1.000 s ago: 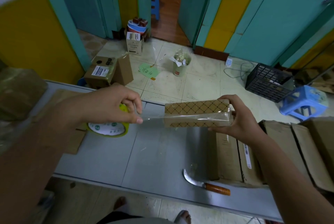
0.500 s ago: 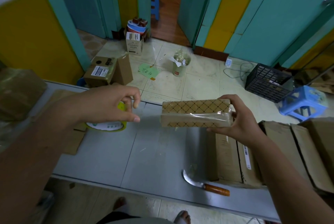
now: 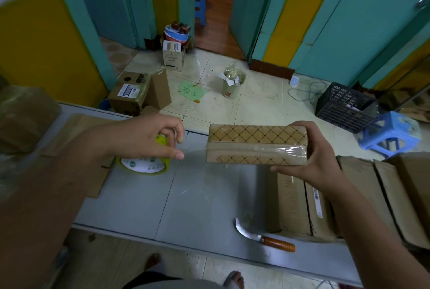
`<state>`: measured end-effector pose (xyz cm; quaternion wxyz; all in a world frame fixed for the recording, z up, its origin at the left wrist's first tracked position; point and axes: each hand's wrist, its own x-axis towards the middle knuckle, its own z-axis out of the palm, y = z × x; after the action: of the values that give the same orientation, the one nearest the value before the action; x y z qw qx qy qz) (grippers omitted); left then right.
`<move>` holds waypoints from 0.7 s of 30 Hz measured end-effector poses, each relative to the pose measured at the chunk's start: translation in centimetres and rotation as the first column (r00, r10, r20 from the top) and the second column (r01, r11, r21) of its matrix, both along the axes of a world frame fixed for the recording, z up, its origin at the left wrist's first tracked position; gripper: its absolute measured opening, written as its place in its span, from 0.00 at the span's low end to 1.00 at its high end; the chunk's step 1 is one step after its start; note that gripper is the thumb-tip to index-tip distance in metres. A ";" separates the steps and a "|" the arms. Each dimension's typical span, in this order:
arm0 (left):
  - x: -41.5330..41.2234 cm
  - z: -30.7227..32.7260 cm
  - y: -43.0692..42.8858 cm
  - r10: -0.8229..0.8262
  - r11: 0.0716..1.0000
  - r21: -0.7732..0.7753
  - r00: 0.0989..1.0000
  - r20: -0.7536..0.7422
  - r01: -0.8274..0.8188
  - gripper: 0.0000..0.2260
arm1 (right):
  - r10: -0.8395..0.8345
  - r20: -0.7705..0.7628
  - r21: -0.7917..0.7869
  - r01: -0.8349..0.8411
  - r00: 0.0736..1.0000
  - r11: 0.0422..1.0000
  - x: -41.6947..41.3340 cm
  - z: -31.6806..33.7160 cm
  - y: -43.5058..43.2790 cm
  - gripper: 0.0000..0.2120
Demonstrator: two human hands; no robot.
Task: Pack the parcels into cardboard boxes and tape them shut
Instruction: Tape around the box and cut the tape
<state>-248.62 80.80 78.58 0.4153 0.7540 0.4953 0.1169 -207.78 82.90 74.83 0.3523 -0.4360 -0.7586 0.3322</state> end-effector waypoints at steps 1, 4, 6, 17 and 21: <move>0.1 0.1 -0.1 -0.003 1.000 -0.006 1.000 0.009 0.003 0.11 | -0.004 -0.006 0.007 0.004 1.000 1.000 0.0 0.1 -0.1 0.43; 0.3 0.3 -0.3 -0.010 1.000 -0.015 0.999 0.038 0.010 0.11 | -0.016 -0.017 0.024 0.016 1.000 1.000 0.2 0.1 -0.4 0.43; 0.4 0.4 -0.3 -0.013 1.000 -0.016 0.999 0.044 0.014 0.12 | -0.008 -0.020 0.026 0.009 1.000 1.000 0.3 0.2 -0.6 0.43; 0.2 1.7 -1.0 -0.051 0.998 -0.026 0.998 0.038 0.052 0.14 | -0.016 0.017 -0.074 0.017 1.000 0.997 0.7 0.3 -2.3 0.42; 0.3 2.3 -1.4 -0.079 0.996 -0.030 0.996 0.030 0.080 0.13 | -0.019 0.034 -0.097 0.022 0.999 0.995 1.2 0.3 -2.7 0.43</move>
<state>-248.30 79.45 80.93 0.4384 0.7648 0.4605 0.1033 -206.56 80.16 75.11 0.3216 -0.4658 -0.7427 0.3578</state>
